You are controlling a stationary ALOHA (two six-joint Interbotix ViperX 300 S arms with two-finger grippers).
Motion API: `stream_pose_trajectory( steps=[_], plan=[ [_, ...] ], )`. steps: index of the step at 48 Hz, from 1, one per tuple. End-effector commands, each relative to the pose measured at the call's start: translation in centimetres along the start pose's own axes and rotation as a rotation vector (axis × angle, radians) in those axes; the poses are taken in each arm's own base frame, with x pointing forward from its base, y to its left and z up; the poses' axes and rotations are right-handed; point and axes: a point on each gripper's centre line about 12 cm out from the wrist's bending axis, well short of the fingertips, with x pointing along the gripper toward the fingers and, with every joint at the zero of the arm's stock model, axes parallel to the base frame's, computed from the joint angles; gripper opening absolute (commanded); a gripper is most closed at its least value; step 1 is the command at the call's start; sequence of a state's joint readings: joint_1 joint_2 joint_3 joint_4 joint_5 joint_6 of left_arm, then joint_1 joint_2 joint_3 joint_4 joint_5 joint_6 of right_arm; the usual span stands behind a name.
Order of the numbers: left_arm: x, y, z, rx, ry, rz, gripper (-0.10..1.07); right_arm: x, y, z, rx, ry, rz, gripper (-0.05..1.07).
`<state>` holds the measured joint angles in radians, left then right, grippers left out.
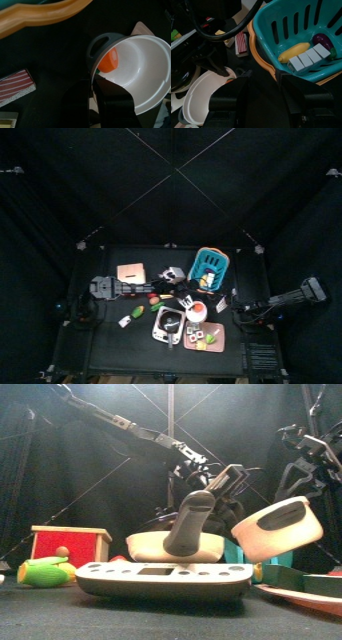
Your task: Place pot left of stove
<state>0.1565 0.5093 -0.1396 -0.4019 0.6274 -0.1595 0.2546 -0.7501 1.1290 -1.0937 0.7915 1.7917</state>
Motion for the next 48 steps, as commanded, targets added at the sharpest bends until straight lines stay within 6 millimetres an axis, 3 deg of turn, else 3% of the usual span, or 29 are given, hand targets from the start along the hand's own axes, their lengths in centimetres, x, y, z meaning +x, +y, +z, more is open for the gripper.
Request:
stream_pose_trajectory(
  steps=[1,21,36,48],
  plan=[
    [-3.1,-1.5,1.6,0.026,-0.05,-0.026,0.42,-0.1,0.3,0.3,-0.001,-0.009,0.006,0.8],
    [-10.3,-2.8,0.2,0.169,0.119,0.076,0.42,-0.1,0.2,0.4,0.0,-0.011,0.004,0.8],
    [-12.9,-5.2,-2.4,0.252,0.22,0.099,0.42,0.0,0.1,0.3,-0.002,-0.009,-0.004,0.8],
    [-15.2,-6.6,-5.7,0.316,0.263,0.108,0.42,0.1,0.1,0.2,-0.003,-0.005,-0.006,0.8]
  ],
)
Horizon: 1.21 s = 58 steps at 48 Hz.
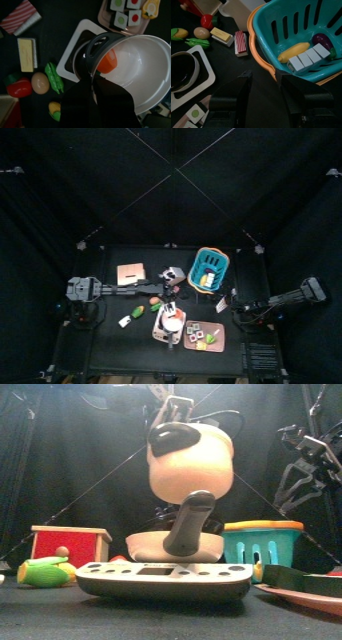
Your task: Place pot left of stove
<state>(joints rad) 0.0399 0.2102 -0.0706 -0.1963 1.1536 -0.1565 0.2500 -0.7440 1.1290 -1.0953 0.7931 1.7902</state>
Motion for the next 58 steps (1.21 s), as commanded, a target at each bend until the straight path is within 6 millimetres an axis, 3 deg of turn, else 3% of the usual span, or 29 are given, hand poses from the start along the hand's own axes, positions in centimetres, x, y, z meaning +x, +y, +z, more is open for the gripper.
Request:
stream_pose_trajectory(
  steps=[1,17,37,44,58],
  plan=[
    [-3.2,-0.9,-1.0,0.032,-0.058,0.002,0.42,0.0,0.2,0.3,-0.001,-0.007,0.002,0.8],
    [-2.8,1.4,-9.4,-0.093,-0.023,0.134,0.42,0.2,0.0,0.2,0.0,-0.005,-0.015,0.8],
    [-0.6,4.8,-19.9,-0.306,-0.17,0.049,0.41,0.8,-0.5,0.9,0.012,-0.029,-0.043,0.8],
    [-0.2,5.1,-21.5,-0.297,-0.183,0.038,0.41,1.2,-0.5,0.7,0.007,-0.014,-0.056,0.8],
    [1.6,3.2,-22.0,-0.194,-0.151,0.032,0.41,2.3,-0.1,0.5,-0.01,0.014,-0.052,0.8]
  ],
)
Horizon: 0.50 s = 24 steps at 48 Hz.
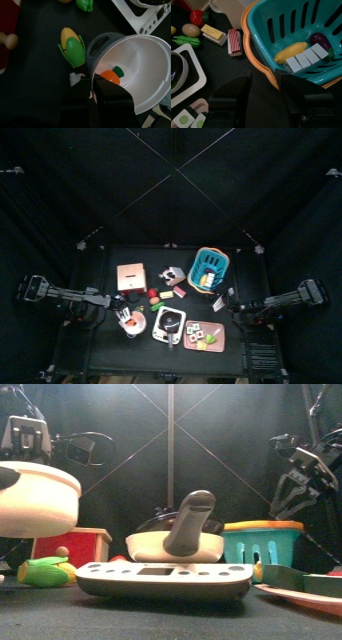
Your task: Place pot left of stove
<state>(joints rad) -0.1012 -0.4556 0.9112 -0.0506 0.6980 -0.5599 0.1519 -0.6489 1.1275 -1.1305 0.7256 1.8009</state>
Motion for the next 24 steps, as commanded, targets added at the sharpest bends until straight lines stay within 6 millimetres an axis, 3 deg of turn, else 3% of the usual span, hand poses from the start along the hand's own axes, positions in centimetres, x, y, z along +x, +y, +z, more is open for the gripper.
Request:
stream_pose_trajectory(
  steps=[1,24],
  plan=[
    [0.6,-0.9,0.1,0.024,0.003,-0.012,0.41,0.2,0.5,0.7,0.007,-0.007,0.009,0.8],
    [5.4,-1.2,0.2,0.098,0.08,0.063,0.43,0.3,0.3,0.7,0.002,-0.009,0.005,0.8]
  ],
)
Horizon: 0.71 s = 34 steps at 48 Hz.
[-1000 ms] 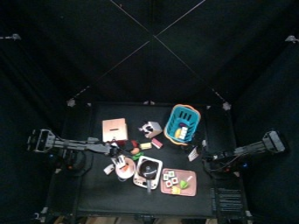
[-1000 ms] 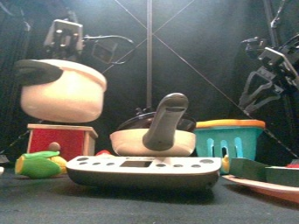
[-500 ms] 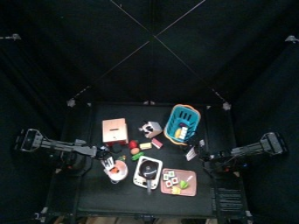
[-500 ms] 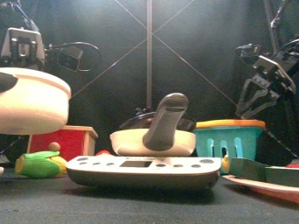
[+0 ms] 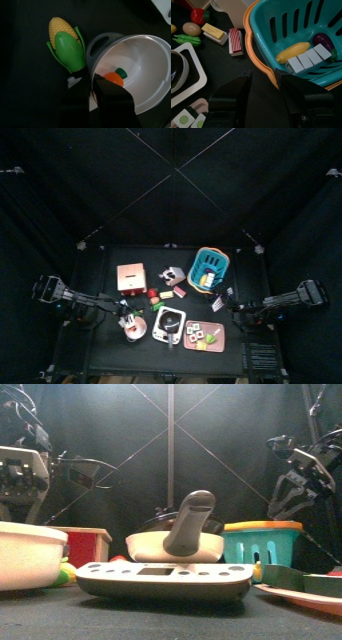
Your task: Place pot left of stove
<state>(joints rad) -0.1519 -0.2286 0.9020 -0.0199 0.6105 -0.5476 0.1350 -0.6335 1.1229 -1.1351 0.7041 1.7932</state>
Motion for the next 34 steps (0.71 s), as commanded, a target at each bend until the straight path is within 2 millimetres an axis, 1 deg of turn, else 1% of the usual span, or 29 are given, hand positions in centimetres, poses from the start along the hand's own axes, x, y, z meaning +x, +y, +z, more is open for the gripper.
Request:
stream_pose_trajectory(
  steps=[1,8,13,17,28,34],
  plan=[
    [0.0,-0.6,1.1,0.022,-0.028,-0.008,0.43,0.0,0.2,0.7,0.009,-0.015,0.002,0.8],
    [0.5,-0.8,1.5,0.031,-0.02,-0.003,0.44,0.0,0.2,0.6,0.008,-0.014,0.003,0.8],
    [0.5,-0.9,1.7,0.034,-0.023,-0.004,0.45,0.0,0.2,0.6,0.008,-0.014,0.003,0.8],
    [0.5,-1.0,1.7,0.033,-0.024,-0.004,0.5,0.0,0.2,0.6,0.009,-0.014,0.003,0.8],
    [0.2,-1.0,1.9,0.03,-0.032,-0.01,0.68,0.0,0.2,0.6,0.009,-0.014,0.002,0.8],
    [-0.3,-1.2,2.3,0.026,-0.05,-0.021,0.73,0.0,0.2,0.6,0.011,-0.013,0.002,0.8]
  ],
)
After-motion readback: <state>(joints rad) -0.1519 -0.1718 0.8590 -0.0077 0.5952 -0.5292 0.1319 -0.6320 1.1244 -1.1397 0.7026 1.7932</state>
